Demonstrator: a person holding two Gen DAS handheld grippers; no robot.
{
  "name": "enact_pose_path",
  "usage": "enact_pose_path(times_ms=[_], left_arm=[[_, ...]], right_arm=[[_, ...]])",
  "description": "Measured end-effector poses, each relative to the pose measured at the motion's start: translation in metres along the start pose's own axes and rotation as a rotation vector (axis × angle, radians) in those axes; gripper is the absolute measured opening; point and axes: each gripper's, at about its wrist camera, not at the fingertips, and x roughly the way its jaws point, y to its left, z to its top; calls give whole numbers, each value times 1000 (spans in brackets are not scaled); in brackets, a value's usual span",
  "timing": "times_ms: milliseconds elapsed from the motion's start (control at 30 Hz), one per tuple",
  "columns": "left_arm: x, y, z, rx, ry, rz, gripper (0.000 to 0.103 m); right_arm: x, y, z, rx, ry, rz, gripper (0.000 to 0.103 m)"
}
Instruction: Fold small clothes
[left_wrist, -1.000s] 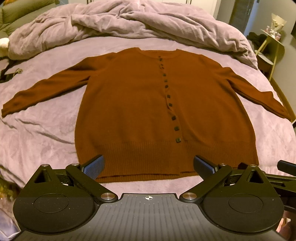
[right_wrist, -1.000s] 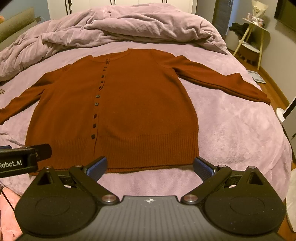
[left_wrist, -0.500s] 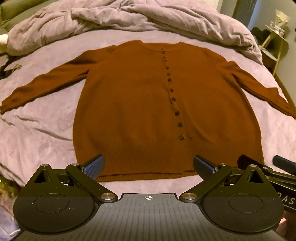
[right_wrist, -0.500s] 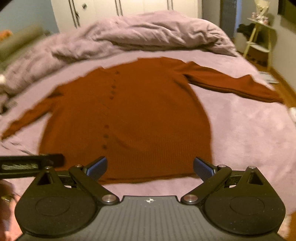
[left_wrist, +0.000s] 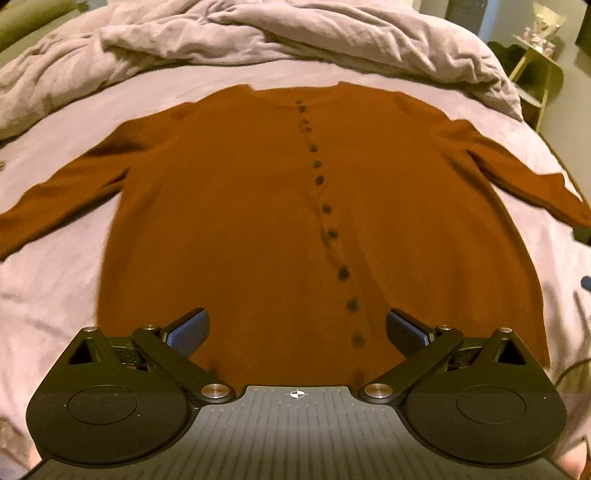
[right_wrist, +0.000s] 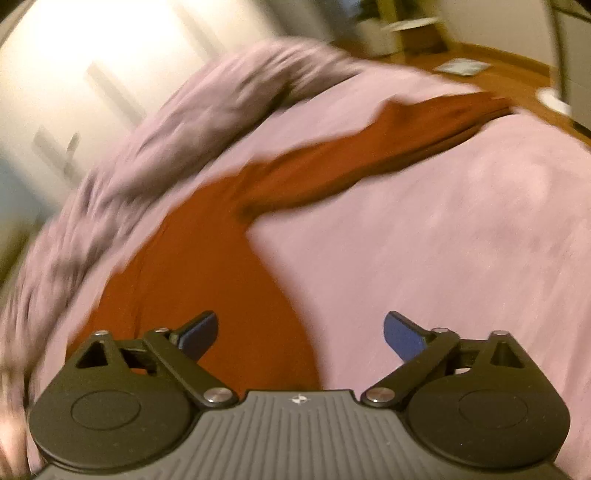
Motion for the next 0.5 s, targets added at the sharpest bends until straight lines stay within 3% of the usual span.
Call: enact_pose_path(times_ms=[167, 233, 367, 500], left_arm=[[48, 3, 22, -54, 55, -3, 103], [60, 7, 24, -84, 59, 16, 103], [79, 17, 15, -141, 116, -11, 103], [75, 18, 4, -111, 73, -25, 103]], right_arm=[[30, -68, 67, 219, -131, -24, 55], [44, -95, 86, 330, -157, -32, 47], [68, -137, 103, 548, -174, -25, 40], [85, -161, 109, 690, -230, 1, 35]])
